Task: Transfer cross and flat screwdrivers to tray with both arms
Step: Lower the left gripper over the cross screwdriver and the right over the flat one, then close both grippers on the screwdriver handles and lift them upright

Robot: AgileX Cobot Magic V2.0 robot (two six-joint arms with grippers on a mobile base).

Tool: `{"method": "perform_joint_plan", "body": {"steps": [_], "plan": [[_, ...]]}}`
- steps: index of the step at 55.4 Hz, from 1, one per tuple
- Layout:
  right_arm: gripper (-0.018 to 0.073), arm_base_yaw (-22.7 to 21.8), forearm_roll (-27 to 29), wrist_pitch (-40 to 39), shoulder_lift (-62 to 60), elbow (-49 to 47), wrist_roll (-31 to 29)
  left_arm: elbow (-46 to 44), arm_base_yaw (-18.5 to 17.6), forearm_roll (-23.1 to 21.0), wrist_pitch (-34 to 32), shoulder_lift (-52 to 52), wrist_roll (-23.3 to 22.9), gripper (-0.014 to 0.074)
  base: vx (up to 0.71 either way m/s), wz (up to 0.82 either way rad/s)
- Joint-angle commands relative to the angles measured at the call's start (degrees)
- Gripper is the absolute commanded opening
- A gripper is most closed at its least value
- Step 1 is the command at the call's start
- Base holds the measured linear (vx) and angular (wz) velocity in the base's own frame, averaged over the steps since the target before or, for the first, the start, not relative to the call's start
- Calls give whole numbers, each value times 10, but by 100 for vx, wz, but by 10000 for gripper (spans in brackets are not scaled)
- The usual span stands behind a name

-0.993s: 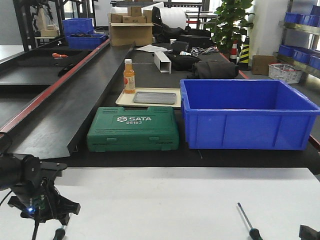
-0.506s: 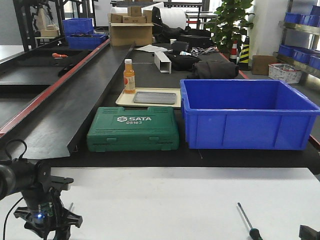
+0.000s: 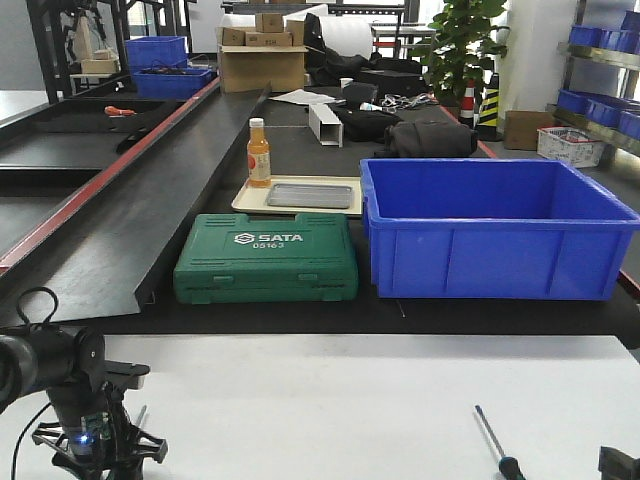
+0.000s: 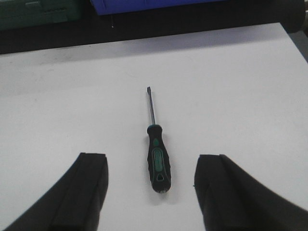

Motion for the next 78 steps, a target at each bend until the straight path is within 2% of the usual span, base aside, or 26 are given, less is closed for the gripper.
{"method": "perform_joint_plan", "body": {"steps": [1,6,18,23,29,45,49,57,64,78], "plan": [[481,-1,-1,33,23,-62,20,-12,-1,-23,-5,-29,0,468,0,0],[481,-1,-10,105,83,-132,17,-12,-1,-35,-6,-29,0,447,0,0],[481,-1,-110,268,289,-329,28,-12,-1,-37,-6,-29,4,433,0,0],[481,-1,-119,310,374,-394,25,-12,-1,-37,-6,-29,4,424,0,0],[481,-1,-105,312,454,-462,-2,-12,-1,-37,-6,-29,4,386,0,0],[481,0,6,304,601,-560,-91,-12,-1,-37,-8,-29,4,239,0,0],[481,0,5,301,618,-560,-88,-12,-1,-37,-9,-29,4,232,0,0],[481,0,-33,286,637,-560,-69,-12,-1,-37,-12,-29,4,236,0,0],[481,0,-33,260,648,-560,-67,-12,-1,-37,-22,-29,4,237,0,0],[481,0,-33,263,679,-560,-67,-12,-1,-37,-30,-29,4,243,0,0]]}}
